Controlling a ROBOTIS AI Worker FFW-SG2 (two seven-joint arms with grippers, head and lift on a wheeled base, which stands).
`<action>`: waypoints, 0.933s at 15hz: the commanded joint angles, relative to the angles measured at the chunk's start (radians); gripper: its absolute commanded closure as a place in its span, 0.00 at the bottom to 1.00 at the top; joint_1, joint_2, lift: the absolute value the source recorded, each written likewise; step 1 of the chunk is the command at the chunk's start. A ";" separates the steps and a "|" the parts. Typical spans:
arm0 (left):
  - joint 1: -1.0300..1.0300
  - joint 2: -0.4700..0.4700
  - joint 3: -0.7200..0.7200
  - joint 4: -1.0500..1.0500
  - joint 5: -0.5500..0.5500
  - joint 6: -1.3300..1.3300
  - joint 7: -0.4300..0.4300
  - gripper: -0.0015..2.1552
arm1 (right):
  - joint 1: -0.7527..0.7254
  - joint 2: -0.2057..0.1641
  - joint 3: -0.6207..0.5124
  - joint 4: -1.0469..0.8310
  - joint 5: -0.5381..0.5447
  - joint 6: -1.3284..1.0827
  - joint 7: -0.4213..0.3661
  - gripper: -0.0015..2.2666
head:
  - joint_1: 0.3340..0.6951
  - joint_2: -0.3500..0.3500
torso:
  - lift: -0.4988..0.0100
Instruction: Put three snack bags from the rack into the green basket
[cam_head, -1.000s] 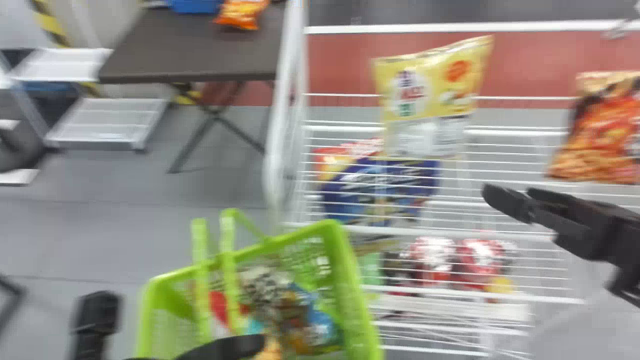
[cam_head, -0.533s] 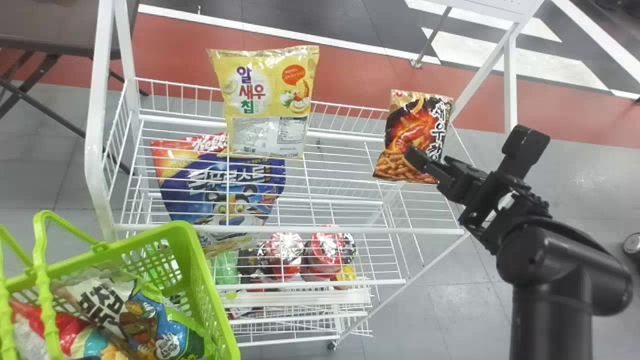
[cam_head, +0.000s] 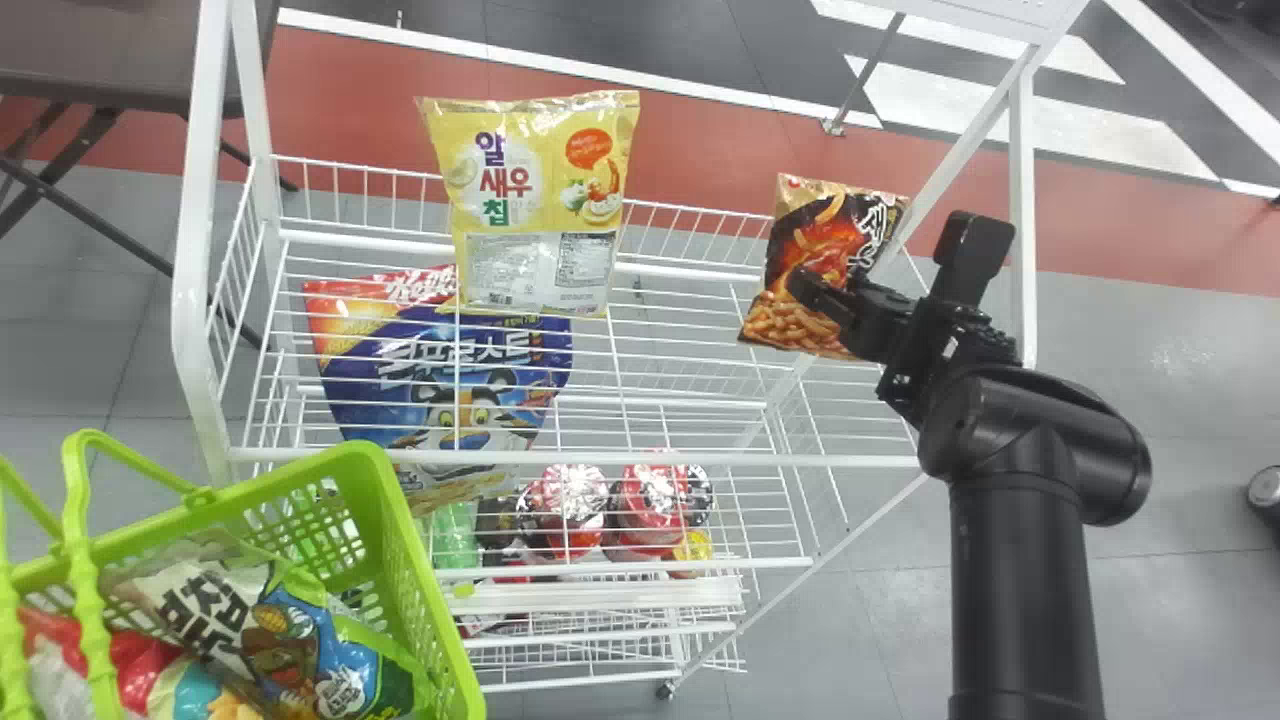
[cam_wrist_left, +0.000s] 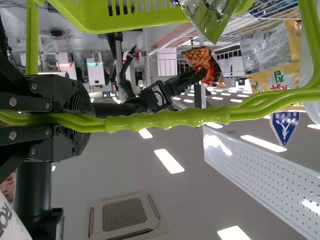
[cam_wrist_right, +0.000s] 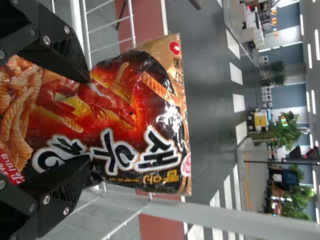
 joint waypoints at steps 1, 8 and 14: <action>0.002 0.001 0.008 0.001 0.000 0.000 -0.010 1.00 | 0.008 0.020 -0.017 -0.003 -0.033 -0.007 -0.010 0.99 | 1.00 0.00 | 0.98; 0.002 0.001 0.008 0.005 -0.002 0.000 -0.010 1.00 | 0.156 0.032 -0.095 -0.227 -0.238 -0.016 0.008 0.99 | 1.00 0.00 | 0.98; -0.004 -0.004 -0.003 0.005 -0.003 0.000 -0.010 1.00 | 0.447 0.114 -0.115 -0.768 -0.650 0.457 0.084 0.99 | 1.00 0.01 | 0.98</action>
